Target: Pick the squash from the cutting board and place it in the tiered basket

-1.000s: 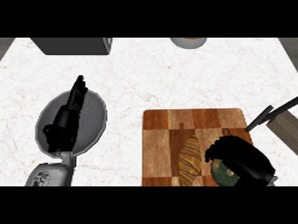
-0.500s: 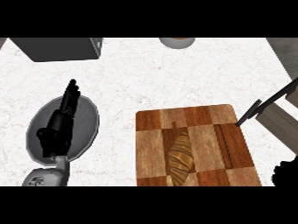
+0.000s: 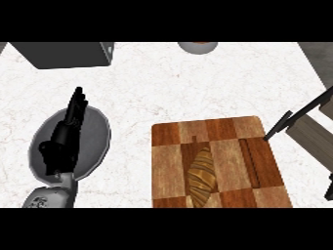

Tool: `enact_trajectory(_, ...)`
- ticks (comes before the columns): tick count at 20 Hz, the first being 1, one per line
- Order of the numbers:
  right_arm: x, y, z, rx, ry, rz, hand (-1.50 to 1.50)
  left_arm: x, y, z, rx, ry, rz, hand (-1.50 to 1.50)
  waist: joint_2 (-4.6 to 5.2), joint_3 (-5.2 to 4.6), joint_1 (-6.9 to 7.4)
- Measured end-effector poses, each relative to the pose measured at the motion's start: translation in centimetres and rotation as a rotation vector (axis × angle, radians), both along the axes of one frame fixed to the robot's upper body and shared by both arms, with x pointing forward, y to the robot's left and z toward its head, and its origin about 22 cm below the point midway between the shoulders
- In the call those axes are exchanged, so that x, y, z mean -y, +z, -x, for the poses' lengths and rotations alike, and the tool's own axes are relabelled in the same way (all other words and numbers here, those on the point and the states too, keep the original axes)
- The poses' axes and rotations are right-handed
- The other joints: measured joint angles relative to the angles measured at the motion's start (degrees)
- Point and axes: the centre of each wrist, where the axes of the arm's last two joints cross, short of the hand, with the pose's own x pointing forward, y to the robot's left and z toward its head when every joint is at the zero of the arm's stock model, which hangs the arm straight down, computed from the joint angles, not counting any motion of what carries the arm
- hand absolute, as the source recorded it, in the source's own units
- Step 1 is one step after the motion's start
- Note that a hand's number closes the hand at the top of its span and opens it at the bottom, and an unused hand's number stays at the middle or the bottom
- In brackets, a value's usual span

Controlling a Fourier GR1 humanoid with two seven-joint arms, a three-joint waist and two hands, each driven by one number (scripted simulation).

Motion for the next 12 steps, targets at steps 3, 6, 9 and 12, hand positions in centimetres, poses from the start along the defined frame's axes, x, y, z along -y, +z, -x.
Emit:
enact_trajectory(3, 1.5, 3.2, 1.1, 0.086, -0.061, -0.046, 1.50, 0.2, 0.6, -0.2, 0.004, -0.009, 0.001, 0.00, 0.01, -0.02, 0.42)
enact_trajectory(6, 2.8, 6.5, 2.0, 0.177, -0.104, -0.103, 1.50, 0.2, 0.5, 0.0, 0.007, -0.013, 0.003, 0.00, -0.02, -0.08, 0.65)
enact_trajectory(9, 4.2, 10.0, 2.7, 0.242, -0.141, -0.155, 1.50, 0.1, 0.2, 0.3, 0.001, -0.015, 0.004, 0.00, -0.05, -0.16, 0.77)
enact_trajectory(12, 5.3, 13.6, 3.2, 0.282, -0.174, -0.202, 1.50, 0.2, 0.2, 0.3, 0.000, -0.022, -0.001, 0.00, 0.03, -0.19, 1.04)
